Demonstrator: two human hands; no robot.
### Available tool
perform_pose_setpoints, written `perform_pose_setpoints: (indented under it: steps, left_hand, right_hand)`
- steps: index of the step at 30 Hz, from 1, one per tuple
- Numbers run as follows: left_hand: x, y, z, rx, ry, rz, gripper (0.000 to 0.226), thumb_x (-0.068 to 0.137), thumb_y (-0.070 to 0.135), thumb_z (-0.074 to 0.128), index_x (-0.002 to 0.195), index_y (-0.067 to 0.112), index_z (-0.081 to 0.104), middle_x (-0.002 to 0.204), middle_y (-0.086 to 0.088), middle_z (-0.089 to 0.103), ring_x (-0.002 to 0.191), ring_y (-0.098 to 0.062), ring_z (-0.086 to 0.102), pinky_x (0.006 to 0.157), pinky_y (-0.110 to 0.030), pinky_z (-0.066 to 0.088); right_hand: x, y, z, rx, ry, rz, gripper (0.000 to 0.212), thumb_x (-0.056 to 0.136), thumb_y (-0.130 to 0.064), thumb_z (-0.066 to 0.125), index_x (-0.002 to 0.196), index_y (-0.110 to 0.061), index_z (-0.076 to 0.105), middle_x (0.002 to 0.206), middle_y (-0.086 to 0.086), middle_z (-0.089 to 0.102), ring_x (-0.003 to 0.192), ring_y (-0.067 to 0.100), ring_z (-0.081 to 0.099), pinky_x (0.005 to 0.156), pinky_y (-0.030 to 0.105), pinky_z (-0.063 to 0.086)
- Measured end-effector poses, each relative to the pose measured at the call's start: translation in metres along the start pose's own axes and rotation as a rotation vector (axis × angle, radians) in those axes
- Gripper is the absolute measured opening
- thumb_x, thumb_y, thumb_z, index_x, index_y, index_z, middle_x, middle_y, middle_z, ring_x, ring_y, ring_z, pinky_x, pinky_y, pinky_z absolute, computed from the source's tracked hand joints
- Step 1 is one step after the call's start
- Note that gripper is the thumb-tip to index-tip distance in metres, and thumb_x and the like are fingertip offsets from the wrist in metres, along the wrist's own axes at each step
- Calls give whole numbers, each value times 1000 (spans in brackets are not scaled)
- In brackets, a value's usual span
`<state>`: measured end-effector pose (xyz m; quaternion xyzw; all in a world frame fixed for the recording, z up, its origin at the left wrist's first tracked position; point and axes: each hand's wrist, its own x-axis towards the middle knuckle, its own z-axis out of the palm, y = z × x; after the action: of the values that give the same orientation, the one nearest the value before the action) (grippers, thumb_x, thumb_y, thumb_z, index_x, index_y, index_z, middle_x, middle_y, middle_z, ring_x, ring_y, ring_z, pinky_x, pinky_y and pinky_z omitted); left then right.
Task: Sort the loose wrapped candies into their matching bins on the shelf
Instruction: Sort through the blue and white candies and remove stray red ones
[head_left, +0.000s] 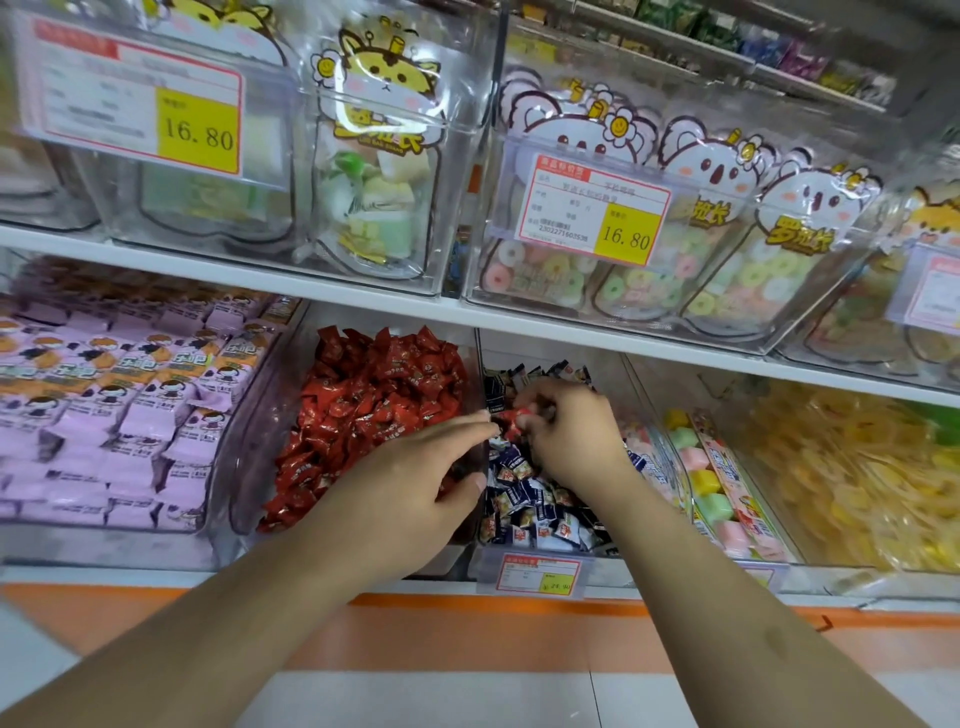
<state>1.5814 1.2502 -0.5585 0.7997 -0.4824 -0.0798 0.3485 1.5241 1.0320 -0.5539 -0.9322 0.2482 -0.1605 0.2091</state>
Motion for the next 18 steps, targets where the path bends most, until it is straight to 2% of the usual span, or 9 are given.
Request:
perform_pose_setpoints:
  steps: [3, 6, 9, 12, 14, 16, 18]
  left_hand:
    - [1, 4, -4, -20, 20, -24, 50, 103, 42, 53, 152, 47, 39, 156, 36, 32, 141, 14, 30, 118, -16, 26]
    - [1, 10, -8, -117, 80, -112, 42, 101, 42, 59, 141, 47, 50, 136, 34, 51, 120, 13, 47, 104, -13, 41]
    - [2, 16, -10, -198, 172, -161, 35, 97, 40, 65, 132, 40, 57, 120, 28, 62, 112, 11, 57, 99, -22, 51]
    - [2, 23, -14, -288, 202, -204, 43, 91, 45, 72, 131, 41, 56, 113, 26, 66, 104, 13, 61, 87, -12, 48]
    - [2, 27, -19, -401, 170, -238, 38, 89, 42, 76, 123, 40, 61, 105, 22, 73, 95, 6, 68, 87, -23, 54]
    - [0, 31, -26, -466, 149, -259, 19, 91, 30, 77, 106, 35, 69, 91, 16, 77, 82, -3, 74, 86, -37, 59]
    - [-2, 29, -32, -363, 201, -277, 8, 91, 29, 77, 93, 35, 72, 82, 16, 76, 76, -1, 72, 80, -34, 60]
  right_hand:
    - [-13, -5, -17, 184, 71, 85, 13, 93, -13, 74, 98, -25, 74, 86, -9, 68, 72, 13, 69, 66, 30, 59]
    - [-29, -12, -29, 346, 121, 113, 18, 92, -11, 74, 95, -29, 75, 80, -7, 67, 76, 10, 67, 66, 27, 56]
    - [-41, -26, -38, 488, 119, 109, 17, 92, -8, 75, 94, -25, 74, 78, -5, 66, 74, 11, 65, 65, 23, 55]
    - [-51, -45, -41, 615, 70, 106, 16, 90, -8, 76, 91, -24, 75, 83, 5, 71, 79, 23, 70, 72, 35, 63]
    - [-58, -58, -42, 699, 6, 86, 16, 89, -7, 78, 89, -23, 76, 83, 11, 72, 77, 27, 70, 74, 40, 62]
    - [-63, -65, -42, 749, -38, 61, 13, 89, -7, 78, 90, -20, 76, 83, 14, 72, 73, 23, 68, 73, 39, 61]
    - [-64, -64, -41, 801, -31, 78, 10, 90, -8, 77, 91, -17, 76, 79, 12, 70, 69, 19, 65, 69, 33, 60]
